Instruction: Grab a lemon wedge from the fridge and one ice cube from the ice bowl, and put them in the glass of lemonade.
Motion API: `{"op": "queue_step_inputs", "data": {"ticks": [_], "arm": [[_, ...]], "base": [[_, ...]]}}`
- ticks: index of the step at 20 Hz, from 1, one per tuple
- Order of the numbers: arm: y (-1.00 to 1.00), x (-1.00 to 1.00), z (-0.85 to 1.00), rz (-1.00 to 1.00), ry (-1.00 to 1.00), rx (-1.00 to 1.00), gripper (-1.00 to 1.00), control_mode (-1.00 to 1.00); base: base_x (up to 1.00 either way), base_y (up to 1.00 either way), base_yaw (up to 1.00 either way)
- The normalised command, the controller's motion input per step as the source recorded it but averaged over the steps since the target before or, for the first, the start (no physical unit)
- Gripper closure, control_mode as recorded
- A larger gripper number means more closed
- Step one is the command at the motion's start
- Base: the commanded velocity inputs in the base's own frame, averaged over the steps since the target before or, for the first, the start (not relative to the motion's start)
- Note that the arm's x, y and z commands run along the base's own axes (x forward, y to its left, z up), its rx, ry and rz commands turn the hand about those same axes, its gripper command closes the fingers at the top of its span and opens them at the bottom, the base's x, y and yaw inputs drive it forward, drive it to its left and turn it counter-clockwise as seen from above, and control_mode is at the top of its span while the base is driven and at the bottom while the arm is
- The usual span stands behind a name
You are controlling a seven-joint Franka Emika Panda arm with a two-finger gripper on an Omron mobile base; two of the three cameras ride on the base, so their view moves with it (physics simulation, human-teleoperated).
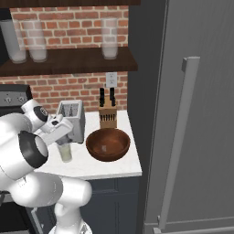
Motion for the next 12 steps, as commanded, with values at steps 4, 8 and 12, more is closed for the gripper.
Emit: {"op": "queue_step_inputs", "data": {"ticks": [4, 8, 12], "arm": [[-0.01, -0.14, 0.17, 0.00, 0.00, 0.00, -1.00, -1.00], [-0.03, -0.14, 0.19, 0.00, 0.00, 0.00, -1.00, -1.00], [-0.12, -0.09, 0.23, 0.00, 0.00, 0.00, -1.00, -1.00]], "base": [[0.00, 0.00, 0.00], [0.00, 0.00, 0.00], [0.00, 0.00, 0.00]]}}
